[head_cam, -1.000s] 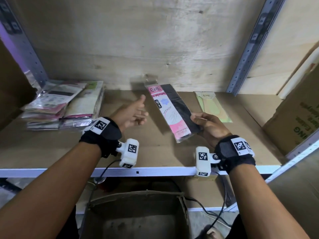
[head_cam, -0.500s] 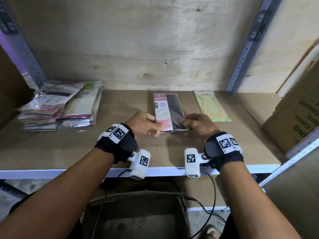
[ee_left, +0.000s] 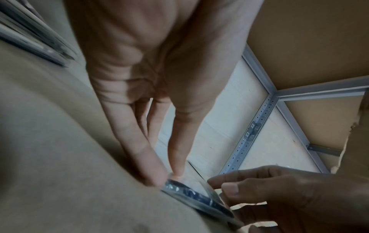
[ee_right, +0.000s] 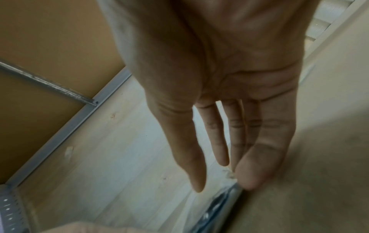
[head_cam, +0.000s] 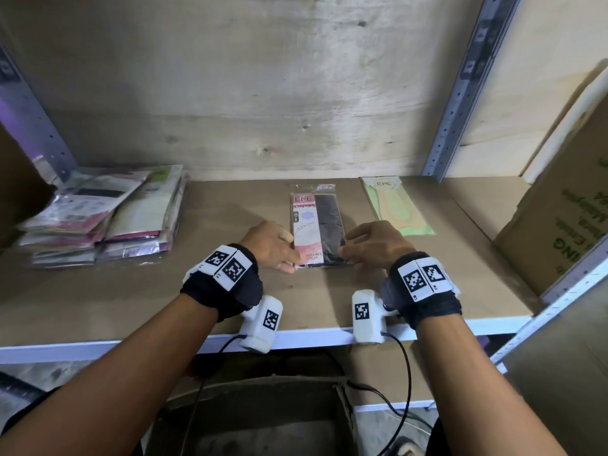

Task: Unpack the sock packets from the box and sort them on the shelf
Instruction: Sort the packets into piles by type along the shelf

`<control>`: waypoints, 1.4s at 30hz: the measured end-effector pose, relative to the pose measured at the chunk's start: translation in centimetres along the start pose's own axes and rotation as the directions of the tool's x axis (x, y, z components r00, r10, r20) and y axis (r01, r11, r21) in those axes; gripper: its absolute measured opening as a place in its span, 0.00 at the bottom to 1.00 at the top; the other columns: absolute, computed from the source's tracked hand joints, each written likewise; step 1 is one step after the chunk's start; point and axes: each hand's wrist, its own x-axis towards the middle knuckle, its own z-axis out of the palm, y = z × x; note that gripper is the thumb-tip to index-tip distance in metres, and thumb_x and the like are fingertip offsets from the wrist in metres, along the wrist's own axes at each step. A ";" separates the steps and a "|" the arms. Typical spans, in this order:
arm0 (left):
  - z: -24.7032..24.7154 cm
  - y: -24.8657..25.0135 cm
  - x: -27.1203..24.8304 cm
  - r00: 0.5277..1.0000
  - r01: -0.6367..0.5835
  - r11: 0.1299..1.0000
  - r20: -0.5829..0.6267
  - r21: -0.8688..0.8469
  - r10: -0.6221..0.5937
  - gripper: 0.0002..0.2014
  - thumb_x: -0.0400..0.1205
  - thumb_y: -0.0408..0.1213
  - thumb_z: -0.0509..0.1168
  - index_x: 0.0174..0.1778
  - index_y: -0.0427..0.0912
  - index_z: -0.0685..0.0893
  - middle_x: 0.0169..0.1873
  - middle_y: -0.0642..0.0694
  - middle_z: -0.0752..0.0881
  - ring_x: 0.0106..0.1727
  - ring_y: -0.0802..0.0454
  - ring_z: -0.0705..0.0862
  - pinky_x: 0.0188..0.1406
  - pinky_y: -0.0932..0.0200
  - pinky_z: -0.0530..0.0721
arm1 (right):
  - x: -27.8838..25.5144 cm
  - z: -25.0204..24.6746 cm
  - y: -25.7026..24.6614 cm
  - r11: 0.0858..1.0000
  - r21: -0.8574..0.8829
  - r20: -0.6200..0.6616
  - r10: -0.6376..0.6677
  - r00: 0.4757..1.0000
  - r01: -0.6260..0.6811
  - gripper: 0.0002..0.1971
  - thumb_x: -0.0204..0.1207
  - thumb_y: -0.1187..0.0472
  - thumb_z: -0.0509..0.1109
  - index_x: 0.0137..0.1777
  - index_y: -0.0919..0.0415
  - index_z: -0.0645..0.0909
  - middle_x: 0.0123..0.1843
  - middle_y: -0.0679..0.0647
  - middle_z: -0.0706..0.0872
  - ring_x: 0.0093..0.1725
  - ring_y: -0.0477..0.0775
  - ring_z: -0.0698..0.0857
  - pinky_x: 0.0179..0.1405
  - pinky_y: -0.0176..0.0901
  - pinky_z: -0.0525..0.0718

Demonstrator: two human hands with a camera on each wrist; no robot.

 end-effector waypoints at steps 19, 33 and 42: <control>1.7 1.8 4.0 0.999 -0.053 0.998 0.012 -0.039 0.053 0.24 0.73 0.20 0.76 0.67 0.26 0.83 0.60 0.30 0.87 0.57 0.38 0.89 0.59 0.48 0.87 | 3.2 -2.0 1.3 0.999 -0.052 -0.154 -0.024 0.988 0.016 0.07 0.72 0.62 0.78 0.49 0.58 0.90 0.48 0.57 0.92 0.43 0.52 0.89 0.51 0.43 0.88; -1.2 1.4 3.4 0.973 -0.189 0.982 -0.129 0.023 0.191 0.06 0.77 0.34 0.77 0.48 0.43 0.89 0.43 0.39 0.90 0.43 0.50 0.87 0.47 0.61 0.90 | 1.6 -2.0 -0.3 0.973 -0.198 -0.250 -0.164 0.954 0.115 0.05 0.73 0.57 0.77 0.47 0.56 0.89 0.47 0.51 0.91 0.50 0.50 0.87 0.49 0.37 0.81; -8.2 -2.4 -0.2 0.940 -0.187 0.982 -0.293 -0.013 0.175 0.11 0.77 0.45 0.75 0.37 0.42 0.87 0.27 0.47 0.84 0.28 0.54 0.81 0.28 0.63 0.80 | -2.3 3.2 -3.9 0.958 -0.039 0.034 -0.284 0.958 0.285 0.04 0.76 0.67 0.75 0.47 0.68 0.86 0.38 0.59 0.89 0.34 0.56 0.86 0.40 0.45 0.85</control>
